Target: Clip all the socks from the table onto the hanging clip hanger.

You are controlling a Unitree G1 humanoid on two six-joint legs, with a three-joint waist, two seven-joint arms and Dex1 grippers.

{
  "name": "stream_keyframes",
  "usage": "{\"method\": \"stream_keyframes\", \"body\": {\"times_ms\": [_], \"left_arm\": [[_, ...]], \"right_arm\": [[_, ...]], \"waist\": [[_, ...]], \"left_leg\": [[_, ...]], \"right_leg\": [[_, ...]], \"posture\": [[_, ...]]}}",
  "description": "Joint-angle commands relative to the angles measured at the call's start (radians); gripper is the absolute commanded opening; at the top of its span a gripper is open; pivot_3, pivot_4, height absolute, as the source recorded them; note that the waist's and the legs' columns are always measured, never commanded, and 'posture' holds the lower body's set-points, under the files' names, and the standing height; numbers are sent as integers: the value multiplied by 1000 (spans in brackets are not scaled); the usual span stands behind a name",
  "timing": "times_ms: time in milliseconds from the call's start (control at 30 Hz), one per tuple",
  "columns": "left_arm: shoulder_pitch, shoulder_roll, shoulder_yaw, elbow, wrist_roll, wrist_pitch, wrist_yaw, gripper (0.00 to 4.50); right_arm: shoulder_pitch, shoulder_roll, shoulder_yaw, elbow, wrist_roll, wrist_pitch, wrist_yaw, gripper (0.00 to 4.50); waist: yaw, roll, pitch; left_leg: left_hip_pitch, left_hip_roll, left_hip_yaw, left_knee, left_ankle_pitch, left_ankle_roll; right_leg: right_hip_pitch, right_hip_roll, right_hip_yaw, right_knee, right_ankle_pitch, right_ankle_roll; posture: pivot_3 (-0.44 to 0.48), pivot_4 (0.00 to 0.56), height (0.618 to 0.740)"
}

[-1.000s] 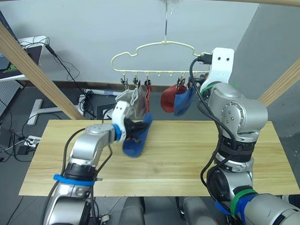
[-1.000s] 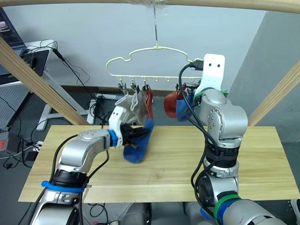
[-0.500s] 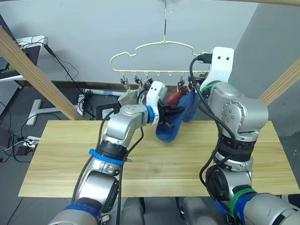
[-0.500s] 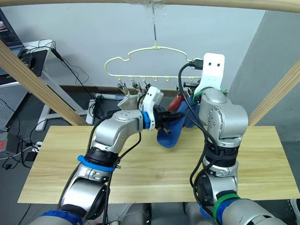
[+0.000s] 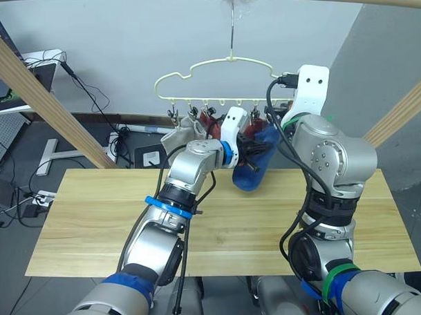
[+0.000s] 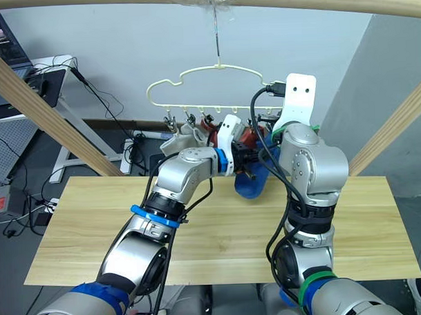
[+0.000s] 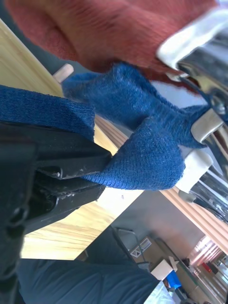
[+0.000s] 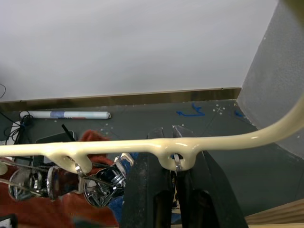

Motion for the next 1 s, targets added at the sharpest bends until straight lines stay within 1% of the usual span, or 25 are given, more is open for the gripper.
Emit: {"method": "stream_keyframes", "body": {"times_ms": [33,267,567,733,1000], "left_arm": [[-33,-17,12,0,0,-31,-5,39],[-59,-52,24,50,-2,-53,-1,39],[-61,-75,24,56,3,-53,-7,39],[-103,-99,71,101,0,-108,38,39],[-138,-120,110,144,-8,-154,65,39]], "right_arm": [[-18,3,-6,-38,-1,4,-6,0],[-17,4,-10,-41,-2,5,-8,0],[-15,7,-12,-44,-3,8,-10,0],[-12,9,-13,-46,-3,11,-10,0],[-11,11,-13,-47,-2,16,-9,0]], "waist": [[0,0,0],[1,0,0],[-2,0,0],[-1,0,0],[-2,0,0]], "left_leg": [[0,0,0,0,0,0],[-2,0,0,0,0,0],[-2,0,0,0,0,0],[-2,0,0,0,0,0],[-2,0,0,0,0,0]], "right_leg": [[0,0,0,0,0,0],[0,0,0,-2,0,0],[0,0,-1,-2,0,0],[0,0,-1,-2,0,0],[0,0,-1,-3,0,0]], "posture": [[-101,259,740],[-109,259,740],[-112,265,740],[-111,269,740],[-110,270,740]]}}
